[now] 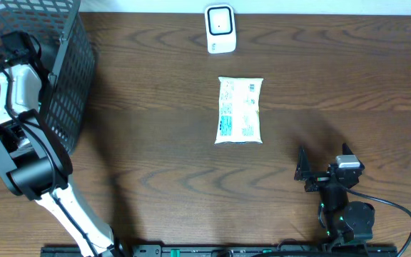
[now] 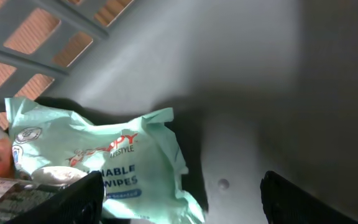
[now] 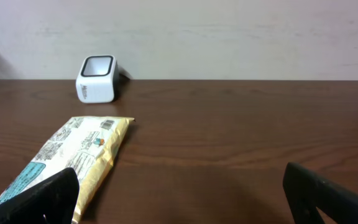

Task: Scan the item barcode
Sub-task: 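Grasp the mint-green snack bag in the basket with the left gripper, then carry the green bag toward the scanner with the left gripper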

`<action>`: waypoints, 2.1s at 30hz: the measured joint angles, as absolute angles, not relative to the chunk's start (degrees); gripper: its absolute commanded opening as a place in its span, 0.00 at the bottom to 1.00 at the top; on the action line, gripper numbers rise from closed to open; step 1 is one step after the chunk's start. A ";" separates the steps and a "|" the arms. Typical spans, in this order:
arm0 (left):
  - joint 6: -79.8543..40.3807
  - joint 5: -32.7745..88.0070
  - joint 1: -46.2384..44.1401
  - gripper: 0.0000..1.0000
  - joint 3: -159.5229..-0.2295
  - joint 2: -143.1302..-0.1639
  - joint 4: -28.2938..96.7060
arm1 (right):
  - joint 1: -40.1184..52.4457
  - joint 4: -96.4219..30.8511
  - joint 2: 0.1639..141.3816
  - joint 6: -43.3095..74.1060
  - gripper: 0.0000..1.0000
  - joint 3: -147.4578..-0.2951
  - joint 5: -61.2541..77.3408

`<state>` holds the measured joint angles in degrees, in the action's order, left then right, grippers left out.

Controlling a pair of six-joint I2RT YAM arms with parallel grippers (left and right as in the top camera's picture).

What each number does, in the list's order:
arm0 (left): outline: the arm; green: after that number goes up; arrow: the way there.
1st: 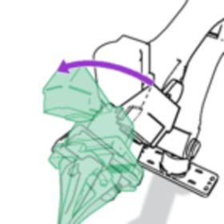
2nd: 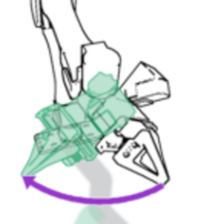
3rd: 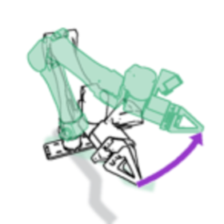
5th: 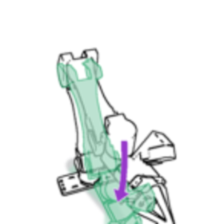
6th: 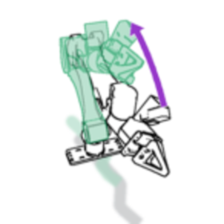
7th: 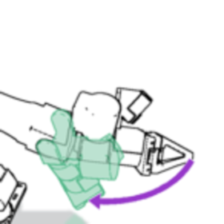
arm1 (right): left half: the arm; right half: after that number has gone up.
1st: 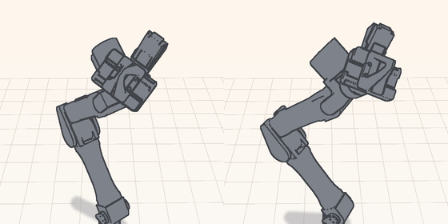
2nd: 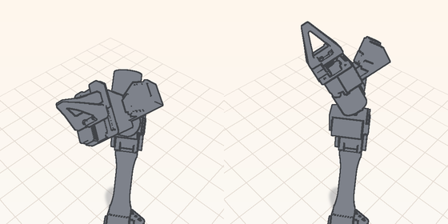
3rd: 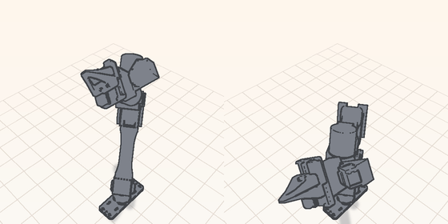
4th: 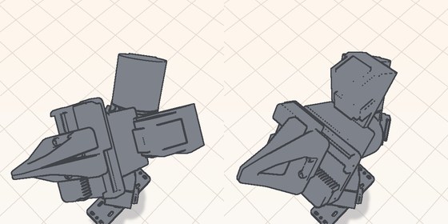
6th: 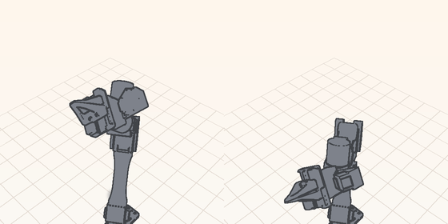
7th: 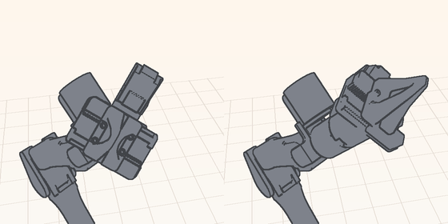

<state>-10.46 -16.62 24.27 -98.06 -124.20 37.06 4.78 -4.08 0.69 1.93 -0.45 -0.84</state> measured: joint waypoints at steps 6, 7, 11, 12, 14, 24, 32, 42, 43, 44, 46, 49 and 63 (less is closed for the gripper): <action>-10.48 -16.64 25.85 0.79 -98.06 -125.05 37.17 | 4.78 -4.08 0.69 1.93 0.99 -0.45 -0.84; -10.52 -16.64 26.17 0.79 -98.06 -125.05 37.45 | 4.78 -4.08 0.69 1.96 0.99 -0.45 -0.84; -10.55 -16.64 27.29 0.79 -98.06 -125.05 38.13 | 4.78 -4.08 0.69 1.93 0.99 -0.45 -0.84; -10.57 -16.67 27.46 0.79 -98.06 -125.05 38.33 | 4.78 -4.08 0.69 1.93 0.99 -0.45 -0.84; -10.55 -16.64 27.70 0.79 -98.06 -125.05 38.74 | 4.78 -4.08 0.69 1.93 0.99 -0.45 -0.84; -10.70 -16.14 27.77 0.64 -96.75 -125.05 37.89 | 4.78 -4.08 0.69 1.96 0.99 -0.45 -0.84; -10.92 -16.78 28.51 0.08 -95.53 -124.90 37.32 | 4.78 -4.10 0.69 1.93 0.99 -0.45 -0.84; -10.74 -11.07 28.84 0.08 -95.09 -123.24 38.46 | 4.78 -4.08 0.69 1.93 0.99 -0.45 -0.84; -10.79 -9.63 28.82 0.07 -94.70 -122.65 38.54 | 4.78 -4.10 0.69 1.93 0.99 -0.45 -0.84; -10.94 -8.14 28.75 0.07 -94.15 -121.82 38.72 | 4.78 -4.08 0.69 1.93 0.99 -0.45 -0.84; -11.75 -5.80 28.58 0.07 -93.03 -119.85 38.76 | 4.78 -4.08 0.69 1.93 0.99 -0.45 -0.84; -13.19 -3.62 28.27 0.07 -92.07 -114.74 38.39 | 4.78 -4.08 0.69 1.93 0.99 -0.45 -0.84; -20.36 8.40 28.18 0.07 -92.23 -83.57 34.83 | 4.78 -4.08 0.69 1.93 0.99 -0.45 -0.84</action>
<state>-20.36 8.40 28.18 -92.23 -83.57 34.83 4.78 -4.08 0.69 1.93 -0.45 -0.84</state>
